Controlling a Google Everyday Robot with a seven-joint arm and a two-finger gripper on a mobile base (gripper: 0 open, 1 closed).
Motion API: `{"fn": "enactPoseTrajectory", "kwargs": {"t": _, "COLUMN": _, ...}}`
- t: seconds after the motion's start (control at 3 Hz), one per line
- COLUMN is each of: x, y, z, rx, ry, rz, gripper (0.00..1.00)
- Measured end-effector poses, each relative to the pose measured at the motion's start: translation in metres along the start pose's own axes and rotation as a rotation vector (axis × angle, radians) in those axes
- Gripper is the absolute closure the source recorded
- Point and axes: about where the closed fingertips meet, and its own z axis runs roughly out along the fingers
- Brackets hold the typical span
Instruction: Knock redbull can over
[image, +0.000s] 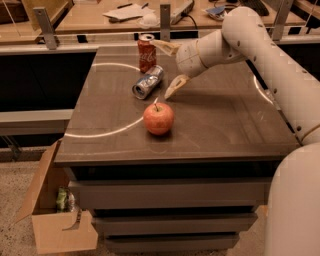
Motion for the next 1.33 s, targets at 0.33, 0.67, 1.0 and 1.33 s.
{"fn": "enactPoseTrajectory", "kwargs": {"t": 0.33, "x": -0.0001, "y": -0.0001, "z": 0.0000, "rx": 0.000, "ry": 0.000, "rz": 0.000, "gripper": 0.00}}
{"fn": "enactPoseTrajectory", "kwargs": {"t": 0.67, "x": -0.0001, "y": -0.0002, "z": 0.0000, "rx": 0.000, "ry": 0.000, "rz": 0.000, "gripper": 0.00}}
{"fn": "enactPoseTrajectory", "kwargs": {"t": 1.0, "x": -0.0002, "y": -0.0003, "z": -0.0001, "rx": 0.000, "ry": 0.000, "rz": 0.000, "gripper": 0.00}}
{"fn": "enactPoseTrajectory", "kwargs": {"t": 1.33, "x": -0.0003, "y": -0.0006, "z": -0.0003, "rx": 0.000, "ry": 0.000, "rz": 0.000, "gripper": 0.00}}
